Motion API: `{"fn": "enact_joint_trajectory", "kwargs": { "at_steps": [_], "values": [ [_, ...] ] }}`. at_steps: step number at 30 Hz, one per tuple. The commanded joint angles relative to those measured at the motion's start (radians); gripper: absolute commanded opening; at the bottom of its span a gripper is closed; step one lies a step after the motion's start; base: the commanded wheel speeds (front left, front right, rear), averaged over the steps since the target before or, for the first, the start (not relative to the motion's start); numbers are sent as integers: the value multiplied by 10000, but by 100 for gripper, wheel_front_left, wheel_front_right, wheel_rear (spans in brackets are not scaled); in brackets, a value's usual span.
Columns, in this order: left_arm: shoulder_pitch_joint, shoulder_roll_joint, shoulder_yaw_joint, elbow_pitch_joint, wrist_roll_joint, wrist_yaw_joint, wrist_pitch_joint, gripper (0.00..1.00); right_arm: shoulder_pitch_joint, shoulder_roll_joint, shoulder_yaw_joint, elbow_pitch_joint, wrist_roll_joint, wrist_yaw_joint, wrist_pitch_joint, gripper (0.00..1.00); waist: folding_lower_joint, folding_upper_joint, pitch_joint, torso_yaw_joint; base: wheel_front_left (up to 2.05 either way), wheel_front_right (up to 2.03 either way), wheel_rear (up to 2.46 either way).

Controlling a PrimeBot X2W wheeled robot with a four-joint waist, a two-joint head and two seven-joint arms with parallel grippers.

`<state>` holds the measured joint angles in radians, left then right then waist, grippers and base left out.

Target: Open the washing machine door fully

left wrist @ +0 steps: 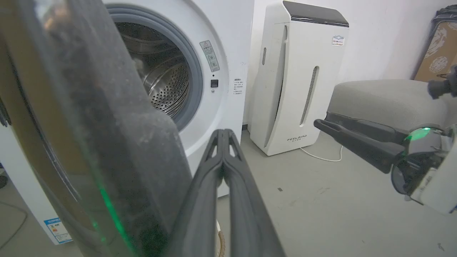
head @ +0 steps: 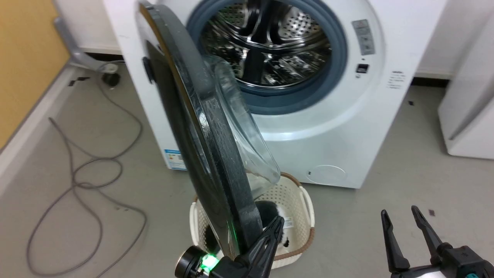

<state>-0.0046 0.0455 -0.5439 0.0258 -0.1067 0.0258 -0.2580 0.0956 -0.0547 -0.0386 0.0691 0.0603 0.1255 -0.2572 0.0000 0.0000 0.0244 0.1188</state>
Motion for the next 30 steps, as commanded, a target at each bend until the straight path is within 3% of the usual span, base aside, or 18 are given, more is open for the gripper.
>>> {"fn": "enact_joint_trajectory", "kwargs": {
  "at_steps": [1,18,23,30],
  "values": [
    [116,112,196,13,50,17,-38,0,70,45,19,31,-9,52,-45,100,0,0,-58,188,0,0,0],
    [1248,552,1189,-849,182,411,-38,0,250,45,185,119,117,52,-45,100,0,0,-239,1683,0,0,0],
    [1622,626,2052,-1120,-13,874,-38,0,321,45,131,78,125,52,-45,100,0,0,-193,2105,0,0,0],
    [1695,838,3231,-1123,-403,1074,-38,0,252,45,69,46,68,52,-45,100,0,0,21,2444,0,0,0]
  ]
}}
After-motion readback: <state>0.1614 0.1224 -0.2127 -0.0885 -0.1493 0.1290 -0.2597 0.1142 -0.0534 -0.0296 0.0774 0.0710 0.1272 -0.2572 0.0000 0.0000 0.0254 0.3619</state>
